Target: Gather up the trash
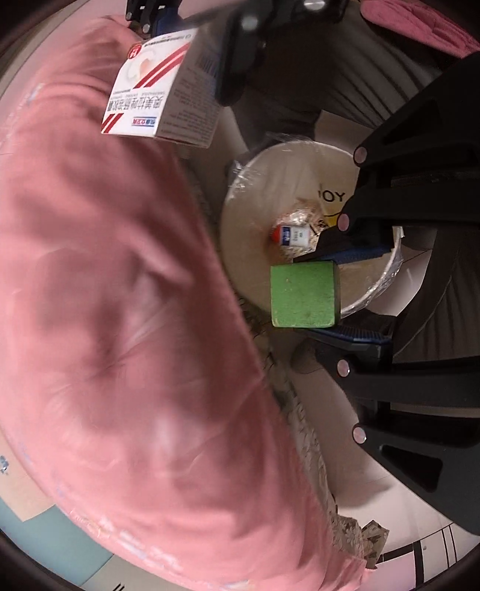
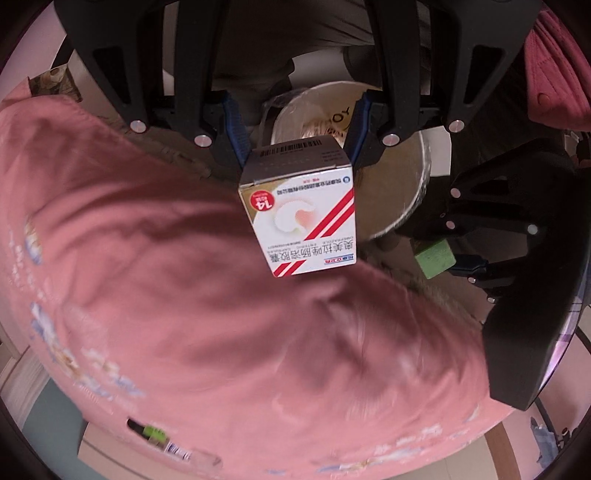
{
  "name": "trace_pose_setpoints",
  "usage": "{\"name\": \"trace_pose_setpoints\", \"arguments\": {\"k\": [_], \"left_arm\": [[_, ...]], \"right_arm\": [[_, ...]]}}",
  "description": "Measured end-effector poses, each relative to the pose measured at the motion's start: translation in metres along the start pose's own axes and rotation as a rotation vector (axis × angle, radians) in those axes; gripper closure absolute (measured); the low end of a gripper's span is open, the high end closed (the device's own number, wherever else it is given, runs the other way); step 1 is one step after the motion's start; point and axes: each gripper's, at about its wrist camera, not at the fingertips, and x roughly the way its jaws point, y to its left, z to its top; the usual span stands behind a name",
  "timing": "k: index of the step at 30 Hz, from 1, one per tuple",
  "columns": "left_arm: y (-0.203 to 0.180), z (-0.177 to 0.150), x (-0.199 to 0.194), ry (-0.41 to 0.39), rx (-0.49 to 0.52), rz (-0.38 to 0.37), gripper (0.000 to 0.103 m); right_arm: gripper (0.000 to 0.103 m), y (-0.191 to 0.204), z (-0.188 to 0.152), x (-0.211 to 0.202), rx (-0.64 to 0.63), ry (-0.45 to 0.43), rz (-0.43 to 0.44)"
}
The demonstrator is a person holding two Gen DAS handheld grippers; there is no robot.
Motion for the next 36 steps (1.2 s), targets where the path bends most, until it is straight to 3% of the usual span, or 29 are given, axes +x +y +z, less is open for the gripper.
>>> {"name": "trace_pose_setpoints", "arguments": {"k": [20,36], "left_arm": [[-0.008,-0.018,0.086,0.193,-0.039,-0.1,0.071],[-0.002,-0.022,0.149,0.338,-0.175,-0.237,0.071]], "right_arm": [[0.055,0.005,-0.037,0.093,0.095,0.216,0.106],[0.055,0.015,-0.047,0.173,0.206,0.455,0.228]]}}
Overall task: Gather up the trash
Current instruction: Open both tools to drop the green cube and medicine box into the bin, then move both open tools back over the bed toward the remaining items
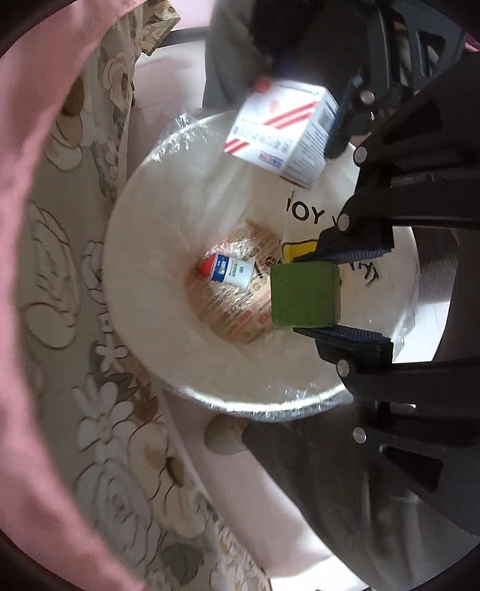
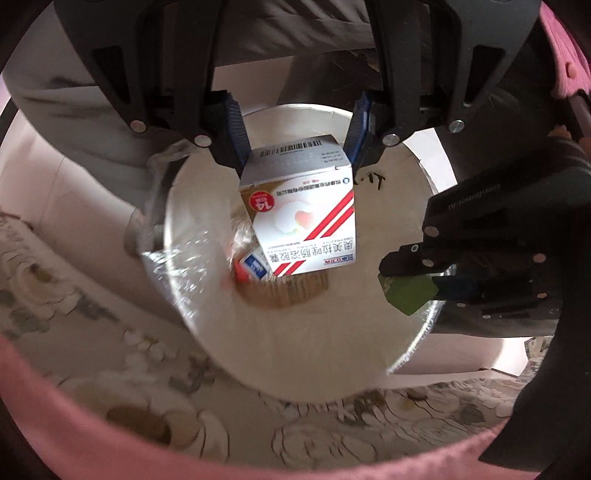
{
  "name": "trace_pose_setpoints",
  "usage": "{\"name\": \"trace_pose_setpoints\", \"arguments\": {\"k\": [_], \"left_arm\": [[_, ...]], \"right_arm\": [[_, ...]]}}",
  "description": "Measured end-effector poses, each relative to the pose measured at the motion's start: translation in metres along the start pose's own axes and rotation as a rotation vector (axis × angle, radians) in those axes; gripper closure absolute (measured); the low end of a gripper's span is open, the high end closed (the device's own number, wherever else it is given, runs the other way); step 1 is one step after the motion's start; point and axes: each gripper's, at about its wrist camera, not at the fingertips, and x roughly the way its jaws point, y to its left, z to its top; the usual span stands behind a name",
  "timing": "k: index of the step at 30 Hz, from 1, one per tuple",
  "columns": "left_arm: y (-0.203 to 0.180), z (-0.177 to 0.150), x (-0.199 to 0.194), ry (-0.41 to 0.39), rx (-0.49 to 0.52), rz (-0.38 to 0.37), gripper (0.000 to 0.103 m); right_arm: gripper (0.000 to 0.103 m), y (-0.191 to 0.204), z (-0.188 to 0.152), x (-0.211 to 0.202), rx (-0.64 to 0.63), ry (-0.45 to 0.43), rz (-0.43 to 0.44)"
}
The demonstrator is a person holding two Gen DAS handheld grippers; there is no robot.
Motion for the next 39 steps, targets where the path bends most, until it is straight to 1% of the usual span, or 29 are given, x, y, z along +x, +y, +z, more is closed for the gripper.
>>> {"name": "trace_pose_setpoints", "arguments": {"k": [5,9,11,14,19,21,24,27,28,34,39], "left_arm": [[0.004,0.007,0.019,0.045,-0.033,-0.024,0.071],[0.005,0.012,0.034,0.082,-0.06,-0.047,0.071],[0.007,0.014,0.041,0.1,-0.072,-0.057,0.071],[0.008,0.017,0.049,0.118,-0.079,-0.054,0.071],[0.009,0.021,0.059,0.14,-0.089,-0.051,0.07],[0.009,0.022,0.063,0.153,-0.095,-0.051,0.071],[0.009,0.024,0.064,0.157,-0.102,-0.053,0.07],[0.009,0.026,0.064,0.151,-0.098,-0.044,0.058],[0.009,0.025,0.065,0.149,-0.095,-0.041,0.057],[0.009,0.025,0.064,0.143,-0.089,-0.032,0.057],[0.008,0.019,0.057,0.115,-0.075,-0.013,0.057]], "right_arm": [[0.055,-0.004,0.01,0.019,0.038,0.053,0.018],[0.055,-0.008,0.015,0.033,0.051,0.085,-0.009],[0.055,-0.01,0.018,0.041,0.06,0.102,-0.006],[0.055,-0.012,0.022,0.053,0.075,0.114,0.013],[0.055,-0.006,0.024,0.075,0.06,0.154,-0.013],[0.055,-0.006,0.024,0.08,0.057,0.163,-0.009],[0.055,-0.007,0.025,0.081,0.059,0.162,-0.001],[0.052,-0.012,0.026,0.08,0.075,0.157,0.007],[0.052,-0.014,0.025,0.08,0.083,0.156,0.01],[0.052,-0.019,0.023,0.075,0.1,0.143,0.017],[0.052,-0.02,0.02,0.068,0.118,0.127,0.032]]}}
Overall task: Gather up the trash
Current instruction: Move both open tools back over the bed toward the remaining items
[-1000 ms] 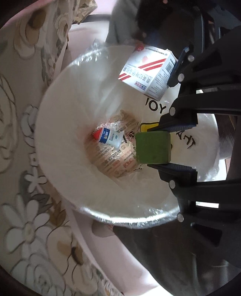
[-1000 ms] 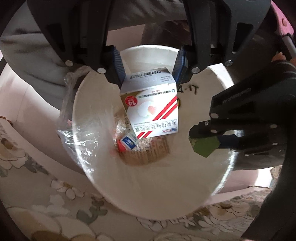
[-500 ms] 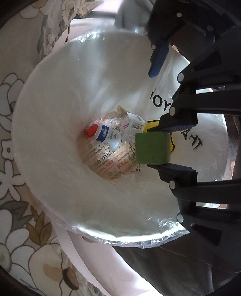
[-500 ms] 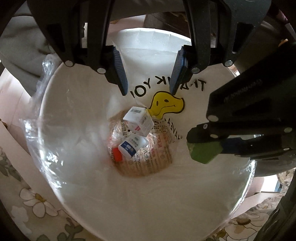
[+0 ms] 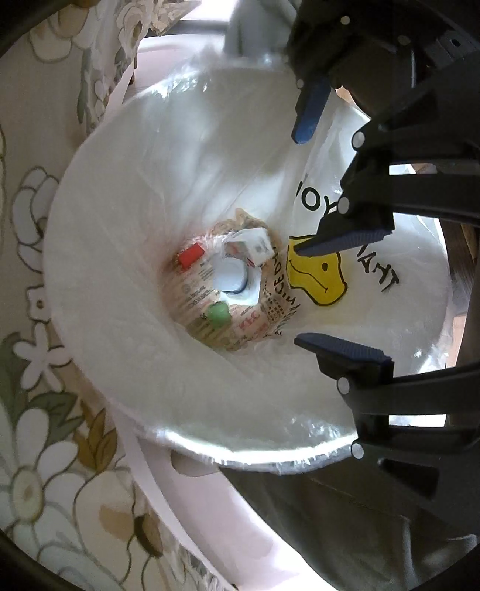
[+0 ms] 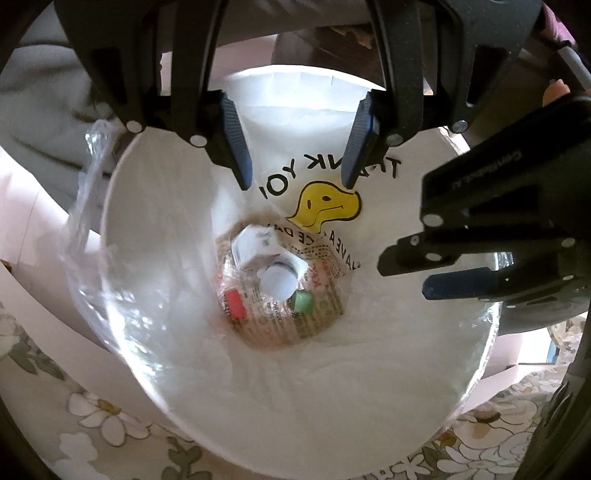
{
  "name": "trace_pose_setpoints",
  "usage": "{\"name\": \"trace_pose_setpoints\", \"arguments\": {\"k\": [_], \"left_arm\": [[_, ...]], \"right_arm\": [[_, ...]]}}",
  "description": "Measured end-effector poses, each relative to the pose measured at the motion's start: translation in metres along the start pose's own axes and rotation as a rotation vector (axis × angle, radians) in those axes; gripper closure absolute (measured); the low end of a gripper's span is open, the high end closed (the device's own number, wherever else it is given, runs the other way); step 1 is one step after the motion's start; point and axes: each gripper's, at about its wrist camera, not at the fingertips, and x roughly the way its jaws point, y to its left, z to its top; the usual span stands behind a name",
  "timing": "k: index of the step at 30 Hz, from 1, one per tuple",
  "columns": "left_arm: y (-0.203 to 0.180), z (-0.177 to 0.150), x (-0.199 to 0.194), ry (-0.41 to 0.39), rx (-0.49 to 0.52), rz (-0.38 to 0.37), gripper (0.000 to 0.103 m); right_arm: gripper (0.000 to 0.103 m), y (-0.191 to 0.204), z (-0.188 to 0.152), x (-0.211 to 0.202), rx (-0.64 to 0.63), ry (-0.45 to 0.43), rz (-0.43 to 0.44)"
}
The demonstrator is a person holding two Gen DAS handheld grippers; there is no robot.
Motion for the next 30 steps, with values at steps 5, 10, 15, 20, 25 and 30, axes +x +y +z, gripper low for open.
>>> {"name": "trace_pose_setpoints", "arguments": {"k": [5,10,15,20,25,30], "left_arm": [[-0.003,-0.01,-0.019,-0.047,0.028,0.037,0.057],[-0.002,-0.024,-0.043,-0.085,0.05,0.054,0.053],[-0.005,-0.039,-0.074,-0.159,0.092,0.104,0.053],[-0.005,-0.051,-0.103,-0.227,0.119,0.135,0.047],[-0.007,-0.065,-0.133,-0.3,0.142,0.17,0.043],[-0.015,-0.076,-0.162,-0.392,0.16,0.201,0.033]], "right_arm": [[0.052,0.005,-0.011,-0.025,-0.019,-0.046,-0.019],[0.052,0.009,-0.027,-0.052,-0.052,-0.118,-0.054],[0.052,0.016,-0.042,-0.069,-0.087,-0.175,-0.086],[0.049,0.021,-0.06,-0.098,-0.112,-0.229,-0.103],[0.049,0.028,-0.078,-0.119,-0.146,-0.284,-0.144],[0.04,0.033,-0.094,-0.144,-0.156,-0.353,-0.175]]}}
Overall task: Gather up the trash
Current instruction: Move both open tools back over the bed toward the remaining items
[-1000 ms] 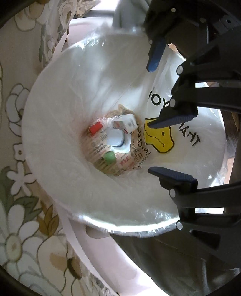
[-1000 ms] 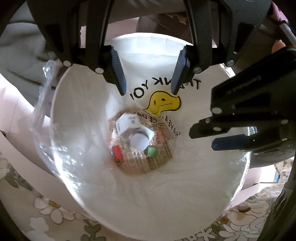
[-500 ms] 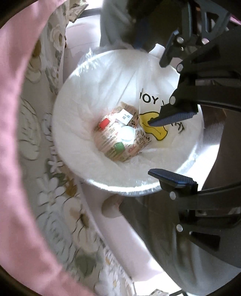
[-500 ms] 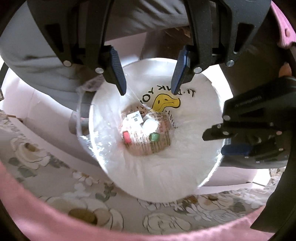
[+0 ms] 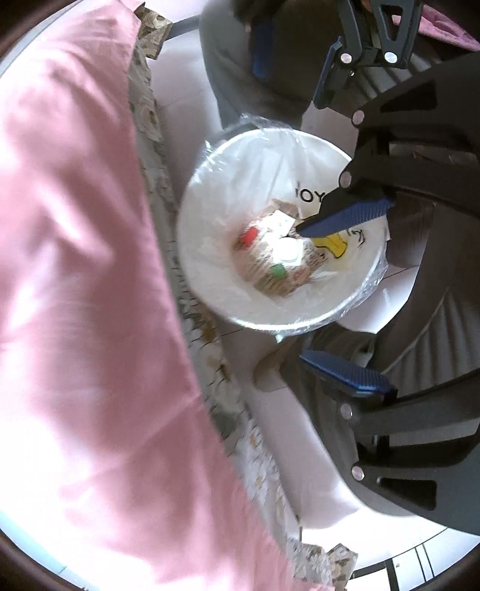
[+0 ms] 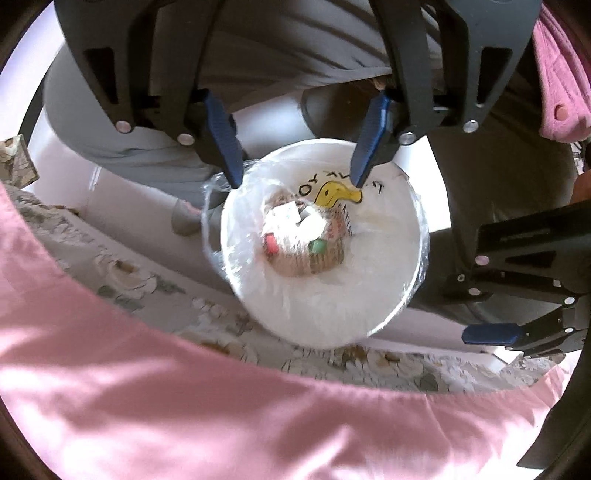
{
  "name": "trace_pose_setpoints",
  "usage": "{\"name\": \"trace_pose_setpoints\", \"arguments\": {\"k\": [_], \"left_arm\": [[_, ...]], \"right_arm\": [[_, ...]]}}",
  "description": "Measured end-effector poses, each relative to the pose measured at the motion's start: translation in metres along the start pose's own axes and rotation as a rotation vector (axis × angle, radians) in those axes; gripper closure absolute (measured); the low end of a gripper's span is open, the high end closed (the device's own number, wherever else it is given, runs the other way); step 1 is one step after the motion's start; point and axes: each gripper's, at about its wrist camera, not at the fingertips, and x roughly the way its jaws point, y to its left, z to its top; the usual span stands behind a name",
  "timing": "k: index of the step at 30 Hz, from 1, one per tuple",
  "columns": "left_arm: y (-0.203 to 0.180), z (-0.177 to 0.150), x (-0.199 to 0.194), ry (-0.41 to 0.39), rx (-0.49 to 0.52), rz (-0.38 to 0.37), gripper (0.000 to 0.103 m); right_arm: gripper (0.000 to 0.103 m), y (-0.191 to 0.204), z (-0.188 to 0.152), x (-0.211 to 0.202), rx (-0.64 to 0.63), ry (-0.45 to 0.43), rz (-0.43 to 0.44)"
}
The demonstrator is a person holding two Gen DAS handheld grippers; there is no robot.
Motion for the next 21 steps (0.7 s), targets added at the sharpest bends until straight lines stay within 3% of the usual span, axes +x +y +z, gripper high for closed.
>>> {"name": "trace_pose_setpoints", "arguments": {"k": [10,21], "left_arm": [[0.01,0.015,-0.063,-0.174,-0.014,0.057,0.022],[0.028,0.045,-0.122,-0.285,-0.067,0.026,0.021]], "right_arm": [[0.035,-0.014,0.008,-0.063,0.009,-0.149,-0.022],[0.035,-0.027,0.028,-0.123,-0.005,-0.274,-0.031]]}}
